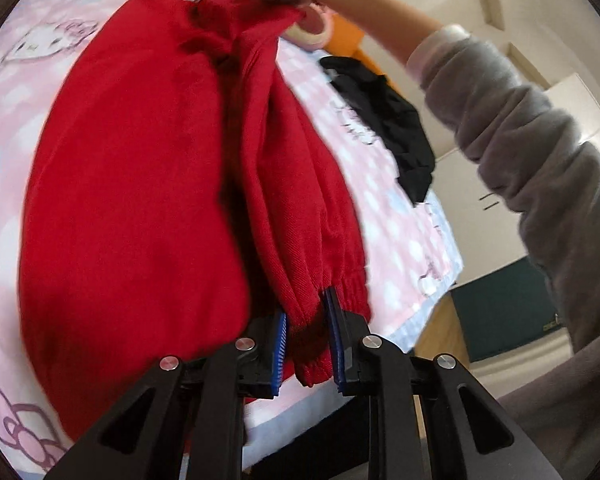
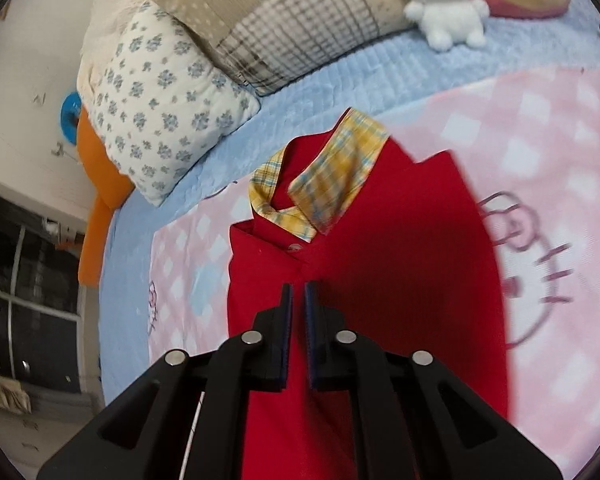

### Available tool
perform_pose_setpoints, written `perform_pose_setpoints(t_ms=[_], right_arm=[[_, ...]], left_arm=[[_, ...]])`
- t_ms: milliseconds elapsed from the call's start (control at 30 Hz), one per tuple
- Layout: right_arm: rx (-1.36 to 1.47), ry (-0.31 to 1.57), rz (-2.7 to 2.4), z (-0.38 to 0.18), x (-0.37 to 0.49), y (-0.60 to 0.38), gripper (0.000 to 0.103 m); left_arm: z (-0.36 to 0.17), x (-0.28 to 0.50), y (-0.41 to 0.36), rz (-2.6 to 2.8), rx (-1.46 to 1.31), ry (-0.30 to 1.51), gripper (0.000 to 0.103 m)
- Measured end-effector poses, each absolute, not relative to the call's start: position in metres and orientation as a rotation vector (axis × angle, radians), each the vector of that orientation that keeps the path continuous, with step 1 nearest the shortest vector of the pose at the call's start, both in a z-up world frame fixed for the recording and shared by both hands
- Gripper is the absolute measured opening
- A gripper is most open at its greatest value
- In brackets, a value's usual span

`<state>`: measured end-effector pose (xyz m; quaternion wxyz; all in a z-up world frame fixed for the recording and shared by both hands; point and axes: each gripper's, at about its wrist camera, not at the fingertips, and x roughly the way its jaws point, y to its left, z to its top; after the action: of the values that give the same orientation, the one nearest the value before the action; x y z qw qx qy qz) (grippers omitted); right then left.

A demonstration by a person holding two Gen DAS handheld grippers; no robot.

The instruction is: Fold large clothes

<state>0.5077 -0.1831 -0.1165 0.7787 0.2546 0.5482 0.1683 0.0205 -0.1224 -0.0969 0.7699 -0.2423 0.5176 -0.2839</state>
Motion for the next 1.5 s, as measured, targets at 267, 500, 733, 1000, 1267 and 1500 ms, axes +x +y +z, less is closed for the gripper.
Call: perform_pose_setpoints(t_ms=[267,500,733,1000,1267,1500], right_arm=[[0.318,1.139,0.534,-0.088,0.493,-0.134,0.036],[0.109,0.925,0.625,-0.005,0.373,-0.208,0.047],[0.03,0.946,0.395,-0.086,0.311,-0.273,0.045],[0.141,0.914,0.511,-0.101,0.317,-0.224,0.043],[0.05,1.054,0.569,-0.145,0.33,-0.166,0.043],[0.169,0.975,0.634,-0.128,0.304,-0.196,0.043]], left_arm=[[-0.09,0.029,-0.116,-0.664,-0.53,1.122,0.026],[-0.041,0.034,-0.084,-0.635,-0.424,1.034,0.03],[-0.007,0.093,-0.057,-0.558,-0.32,0.968,0.035],[-0.04,0.281,-0.023,-0.423,-0.308,1.09,0.04],[-0.06,0.349,-0.018,-0.449,-0.361,1.066,0.039],[-0.06,0.338,-0.068,-0.596,-0.268,1.081,0.04]])
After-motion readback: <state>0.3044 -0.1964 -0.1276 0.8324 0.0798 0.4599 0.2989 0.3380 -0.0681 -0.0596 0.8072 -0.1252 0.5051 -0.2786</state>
